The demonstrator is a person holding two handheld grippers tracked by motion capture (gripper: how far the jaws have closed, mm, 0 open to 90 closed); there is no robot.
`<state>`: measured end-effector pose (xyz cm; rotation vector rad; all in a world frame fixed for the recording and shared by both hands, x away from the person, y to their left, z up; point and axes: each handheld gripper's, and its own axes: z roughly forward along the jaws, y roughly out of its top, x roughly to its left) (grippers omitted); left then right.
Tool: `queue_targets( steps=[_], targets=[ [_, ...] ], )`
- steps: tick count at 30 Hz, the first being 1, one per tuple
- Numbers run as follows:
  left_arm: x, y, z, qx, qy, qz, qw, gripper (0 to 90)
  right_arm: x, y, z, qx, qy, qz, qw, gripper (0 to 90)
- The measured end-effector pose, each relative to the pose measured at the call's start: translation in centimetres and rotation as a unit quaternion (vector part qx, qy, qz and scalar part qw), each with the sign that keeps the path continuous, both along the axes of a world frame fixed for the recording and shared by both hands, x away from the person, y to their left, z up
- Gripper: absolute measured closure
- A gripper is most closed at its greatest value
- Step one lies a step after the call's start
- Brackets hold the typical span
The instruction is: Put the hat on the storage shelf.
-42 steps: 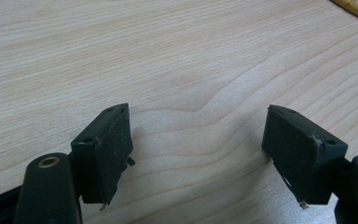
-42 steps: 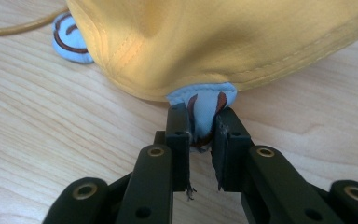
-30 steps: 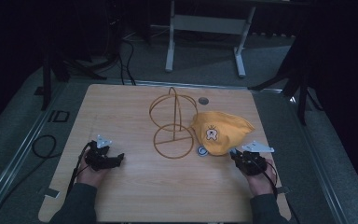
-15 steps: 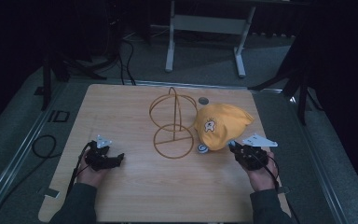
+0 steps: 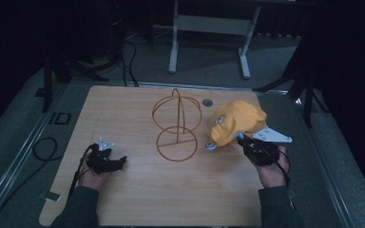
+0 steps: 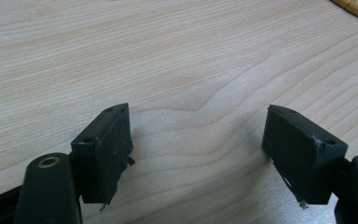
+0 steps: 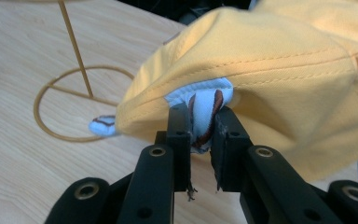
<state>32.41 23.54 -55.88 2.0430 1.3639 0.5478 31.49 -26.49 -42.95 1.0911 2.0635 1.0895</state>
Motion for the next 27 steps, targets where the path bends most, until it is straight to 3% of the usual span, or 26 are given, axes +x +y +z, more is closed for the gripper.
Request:
queue_targets(
  steps=[8, 15, 21, 27],
  targets=[
    [0.0, 0.0, 0.0, 0.000, 0.000, 0.000, 1.0000, 24.3, -0.7, 0.3, 1.9, 0.012, -0.019, 0.016, 0.9996, 78.9],
    [0.0, 0.0, 0.0, -0.001, -0.001, 0.000, 1.0000, 24.3, -1.0, 0.0, 3.0, 0.046, -0.020, 0.026, 0.9984, 78.9],
    [0.0, 0.0, 0.0, -0.001, -0.001, 0.001, 1.0000, 24.3, 0.0, -0.4, 2.3, 0.038, -0.004, 0.004, 0.9992, 78.8],
    [0.0, 0.0, 0.0, -0.001, -0.001, 0.001, 1.0000, 24.3, 1.2, -1.9, 1.4, 0.052, 0.013, -0.027, 0.9982, 77.9]
  ],
)
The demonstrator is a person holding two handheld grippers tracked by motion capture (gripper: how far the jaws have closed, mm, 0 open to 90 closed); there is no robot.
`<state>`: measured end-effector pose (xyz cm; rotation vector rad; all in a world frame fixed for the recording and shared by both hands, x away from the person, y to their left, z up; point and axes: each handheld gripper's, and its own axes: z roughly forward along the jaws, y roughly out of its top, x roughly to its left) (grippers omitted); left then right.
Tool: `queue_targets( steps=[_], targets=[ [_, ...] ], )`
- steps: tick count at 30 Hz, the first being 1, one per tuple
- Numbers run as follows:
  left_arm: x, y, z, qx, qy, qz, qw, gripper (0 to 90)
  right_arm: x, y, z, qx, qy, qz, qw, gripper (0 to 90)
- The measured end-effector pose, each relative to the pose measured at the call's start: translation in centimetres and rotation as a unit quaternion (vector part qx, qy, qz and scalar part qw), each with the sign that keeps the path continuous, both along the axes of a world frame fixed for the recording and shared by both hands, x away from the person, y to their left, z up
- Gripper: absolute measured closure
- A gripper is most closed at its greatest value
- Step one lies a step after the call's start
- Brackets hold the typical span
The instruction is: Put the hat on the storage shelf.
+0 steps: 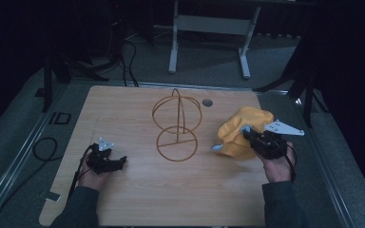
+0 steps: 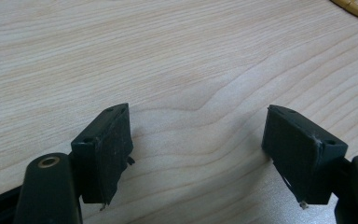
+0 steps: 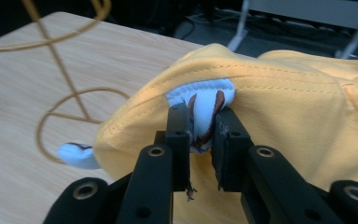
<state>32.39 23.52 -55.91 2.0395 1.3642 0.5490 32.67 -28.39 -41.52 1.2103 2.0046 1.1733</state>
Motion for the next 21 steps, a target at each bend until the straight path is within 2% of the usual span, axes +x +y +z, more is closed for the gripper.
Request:
queue_targets(
  steps=[3, 8, 11, 21],
  targets=[
    [0.0, 0.0, 0.0, 0.000, 0.000, 0.000, 1.0000, 24.3, 0.6, -0.9, -0.3, 0.003, 0.012, -0.021, 0.9997, 77.0],
    [0.0, 0.0, 0.0, 0.000, 0.000, 0.000, 1.0000, 24.3, 1.6, -2.3, -1.1, 0.027, 0.044, -0.050, 0.9974, 76.2],
    [0.0, 0.0, 0.0, 0.000, 0.000, 0.000, 1.0000, 24.3, 1.8, -2.8, -1.5, 0.031, 0.051, -0.054, 0.9967, 74.0],
    [0.0, 0.0, 0.0, 0.000, 0.000, 0.000, 1.0000, 24.3, 1.6, -3.0, -2.4, -0.002, 0.062, -0.065, 0.9960, 68.2]
  ],
)
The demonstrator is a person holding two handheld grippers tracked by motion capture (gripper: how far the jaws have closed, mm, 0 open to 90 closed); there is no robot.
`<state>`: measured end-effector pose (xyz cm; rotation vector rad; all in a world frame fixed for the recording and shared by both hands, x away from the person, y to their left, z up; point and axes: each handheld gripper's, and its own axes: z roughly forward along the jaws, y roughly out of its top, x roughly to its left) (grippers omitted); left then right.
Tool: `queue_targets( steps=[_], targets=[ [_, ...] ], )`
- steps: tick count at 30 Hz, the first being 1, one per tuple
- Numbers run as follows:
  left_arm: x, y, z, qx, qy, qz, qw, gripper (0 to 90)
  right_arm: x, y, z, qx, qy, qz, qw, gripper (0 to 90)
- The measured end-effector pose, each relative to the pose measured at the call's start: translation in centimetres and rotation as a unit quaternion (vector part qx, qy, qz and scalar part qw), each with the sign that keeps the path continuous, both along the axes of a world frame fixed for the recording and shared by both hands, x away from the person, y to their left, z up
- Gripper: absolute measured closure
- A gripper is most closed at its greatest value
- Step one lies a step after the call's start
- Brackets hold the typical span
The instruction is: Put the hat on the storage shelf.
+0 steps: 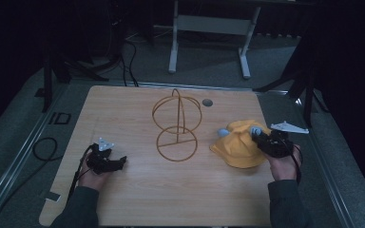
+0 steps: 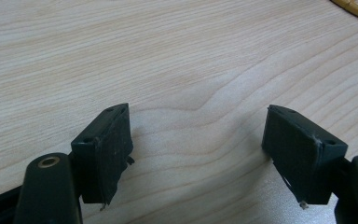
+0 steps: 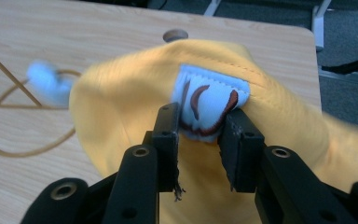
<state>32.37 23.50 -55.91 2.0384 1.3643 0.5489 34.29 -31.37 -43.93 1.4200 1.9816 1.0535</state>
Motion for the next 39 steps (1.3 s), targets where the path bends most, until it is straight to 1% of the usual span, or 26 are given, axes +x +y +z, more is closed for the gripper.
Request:
queue_targets(
  steps=[5, 7, 9, 12, 14, 18, 19, 21, 22, 23, 25, 31, 34, 39],
  targets=[
    [0.0, 0.0, 0.0, 0.000, 0.000, 0.000, 1.0000, 24.3, -0.5, 0.4, -0.6, -0.014, 0.008, 0.018, 0.9997, 68.5],
    [0.0, 0.0, 0.0, 0.000, 0.000, 0.000, 1.0000, 24.3, -0.7, 0.7, -0.6, -0.020, 0.005, 0.024, 0.9995, 67.9],
    [0.0, 0.0, 0.0, 0.000, 0.000, 0.000, 1.0000, 24.3, -1.0, 0.9, -0.4, -0.026, 0.000, 0.031, 0.9992, 68.0],
    [0.0, 0.0, 0.0, 0.000, 0.000, 0.000, 1.0000, 24.3, -1.3, 1.1, 0.3, -0.025, -0.006, 0.044, 0.9987, 66.8],
    [0.0, 0.0, 0.0, 0.000, 0.000, 0.000, 1.0000, 24.3, -1.5, 1.2, 0.8, -0.034, -0.009, 0.051, 0.9980, 66.7],
    [0.0, 0.0, 0.0, 0.000, 0.000, 0.000, 1.0000, 24.3, -1.4, 1.4, 1.3, -0.041, -0.009, 0.058, 0.9974, 66.6],
    [0.0, 0.0, 0.0, 0.000, 0.000, 0.000, 1.0000, 24.3, -1.4, 1.5, 1.4, -0.042, -0.008, 0.062, 0.9972, 66.6],
    [0.0, 0.0, 0.0, 0.000, 0.000, 0.000, 1.0000, 24.3, -1.2, 1.8, 1.5, -0.054, -0.003, 0.071, 0.9960, 66.5],
    [0.0, 0.0, 0.0, 0.000, 0.000, 0.000, 1.0000, 24.3, -1.2, 1.8, 1.5, -0.054, -0.003, 0.071, 0.9960, 66.5],
    [0.0, 0.0, 0.0, 0.000, 0.000, 0.000, 1.0000, 24.3, -1.0, 2.0, 1.4, -0.063, 0.002, 0.078, 0.9950, 66.2],
    [0.0, 0.0, 0.0, 0.000, 0.000, 0.000, 1.0000, 24.3, -0.8, 2.2, 1.4, -0.071, 0.006, 0.082, 0.9941, 66.1],
    [0.0, 0.0, 0.0, 0.000, 0.000, 0.000, 1.0000, 24.3, -0.2, 2.3, 2.0, -0.080, 0.012, 0.087, 0.9929, 66.8],
    [0.0, 0.0, 0.0, 0.000, 0.000, 0.000, 1.0000, 24.3, 0.3, 2.4, 2.4, -0.093, 0.018, 0.095, 0.9909, 68.3],
    [0.0, 0.0, 0.0, 0.000, 0.000, 0.000, 1.0000, 24.3, 1.2, 2.6, 2.7, -0.121, 0.030, 0.106, 0.9865, 69.1]
  ],
)
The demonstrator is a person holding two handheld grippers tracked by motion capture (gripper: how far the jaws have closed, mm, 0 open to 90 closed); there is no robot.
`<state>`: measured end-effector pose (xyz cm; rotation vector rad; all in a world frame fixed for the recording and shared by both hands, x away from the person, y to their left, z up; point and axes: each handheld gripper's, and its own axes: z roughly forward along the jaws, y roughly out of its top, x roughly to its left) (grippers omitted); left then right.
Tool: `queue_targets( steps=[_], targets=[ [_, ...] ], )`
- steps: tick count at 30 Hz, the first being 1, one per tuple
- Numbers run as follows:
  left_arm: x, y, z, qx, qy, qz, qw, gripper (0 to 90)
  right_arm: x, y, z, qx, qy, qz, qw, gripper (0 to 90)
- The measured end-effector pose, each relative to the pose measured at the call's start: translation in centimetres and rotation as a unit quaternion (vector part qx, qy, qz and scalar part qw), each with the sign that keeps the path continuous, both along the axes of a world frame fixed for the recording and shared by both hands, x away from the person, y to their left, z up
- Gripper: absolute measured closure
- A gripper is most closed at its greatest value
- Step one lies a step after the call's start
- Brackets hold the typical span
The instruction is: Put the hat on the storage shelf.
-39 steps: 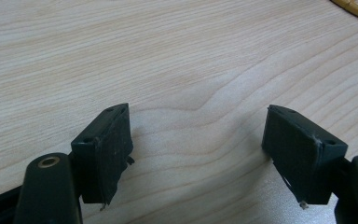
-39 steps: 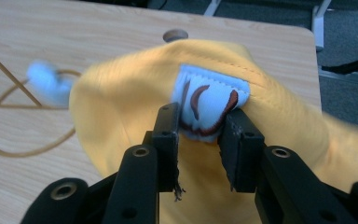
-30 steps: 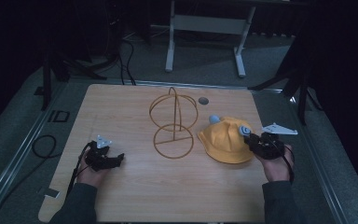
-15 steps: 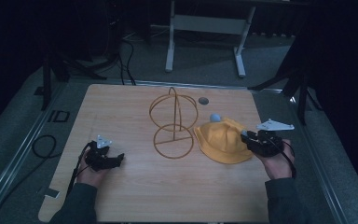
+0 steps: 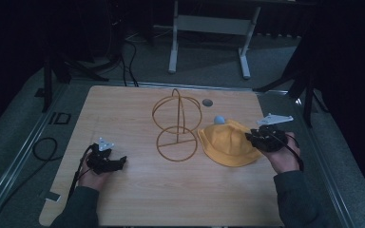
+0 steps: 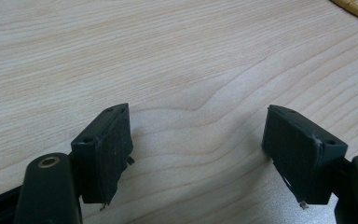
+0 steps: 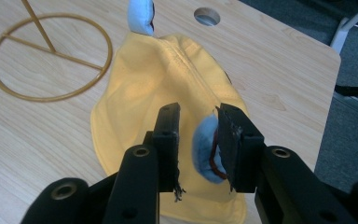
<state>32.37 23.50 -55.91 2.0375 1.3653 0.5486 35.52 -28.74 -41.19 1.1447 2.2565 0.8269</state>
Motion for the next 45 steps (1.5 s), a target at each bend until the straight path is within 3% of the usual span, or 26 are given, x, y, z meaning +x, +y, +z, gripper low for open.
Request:
queue_targets(
  steps=[9, 15, 27, 40, 42, 45],
  targets=[
    [0.0, 0.0, 0.0, 0.000, -0.001, 0.000, 1.0000, 24.3, 1.7, 0.2, 0.4, -0.015, 0.027, 0.016, 0.9994, 69.1],
    [0.0, 0.0, 0.0, 0.001, -0.001, -0.001, 1.0000, 24.3, 2.6, 1.0, 0.8, -0.051, 0.033, 0.038, 0.9974, 69.4],
    [0.0, 0.0, 0.0, 0.000, -0.001, -0.001, 1.0000, 24.3, 4.4, 1.8, 1.4, -0.074, 0.066, 0.066, 0.9928, 66.4],
    [0.0, 0.0, 0.0, 0.000, -0.002, -0.001, 1.0000, 24.3, 6.0, 3.6, 1.1, -0.102, 0.110, 0.095, 0.9841, 58.4],
    [0.0, 0.0, 0.0, 0.000, -0.002, -0.001, 1.0000, 24.3, 6.5, 4.0, 0.8, -0.111, 0.128, 0.098, 0.9806, 55.4],
    [0.0, 0.0, 0.0, 0.001, -0.001, -0.002, 1.0000, 24.3, 6.9, 4.4, 0.7, -0.118, 0.135, 0.097, 0.9790, 53.6]
  ],
)
